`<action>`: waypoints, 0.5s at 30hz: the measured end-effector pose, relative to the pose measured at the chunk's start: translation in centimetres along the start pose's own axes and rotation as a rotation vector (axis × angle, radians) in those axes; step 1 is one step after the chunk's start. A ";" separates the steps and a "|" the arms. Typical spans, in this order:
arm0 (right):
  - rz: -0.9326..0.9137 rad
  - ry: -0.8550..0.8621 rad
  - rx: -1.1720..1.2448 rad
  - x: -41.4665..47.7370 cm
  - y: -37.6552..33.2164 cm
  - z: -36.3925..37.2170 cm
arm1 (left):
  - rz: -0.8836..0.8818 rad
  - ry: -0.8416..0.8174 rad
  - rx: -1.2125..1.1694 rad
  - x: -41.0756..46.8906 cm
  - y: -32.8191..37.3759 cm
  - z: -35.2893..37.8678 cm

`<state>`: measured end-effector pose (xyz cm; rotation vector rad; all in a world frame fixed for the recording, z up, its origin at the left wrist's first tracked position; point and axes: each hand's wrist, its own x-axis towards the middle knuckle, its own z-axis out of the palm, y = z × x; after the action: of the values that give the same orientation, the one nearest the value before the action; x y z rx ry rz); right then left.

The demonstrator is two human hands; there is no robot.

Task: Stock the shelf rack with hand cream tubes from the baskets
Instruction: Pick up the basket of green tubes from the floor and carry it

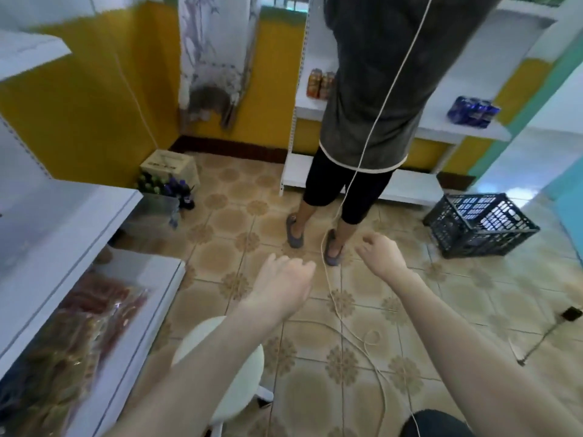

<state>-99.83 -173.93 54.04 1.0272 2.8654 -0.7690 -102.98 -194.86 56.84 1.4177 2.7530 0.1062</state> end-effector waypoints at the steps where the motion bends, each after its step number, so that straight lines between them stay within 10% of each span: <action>1: 0.026 0.025 0.009 0.5 1.8 -1.2 | 0.037 0.000 0.004 1.7 1.2 -0.1; 15: 0.520 0.274 0.095 4.5 23.5 -13.3 | 0.595 -0.070 0.016 23.4 18.2 1.4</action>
<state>-87.25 -149.62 54.50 1.9132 2.5659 -0.7675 -101.63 -165.22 56.70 2.1440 2.1913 0.0506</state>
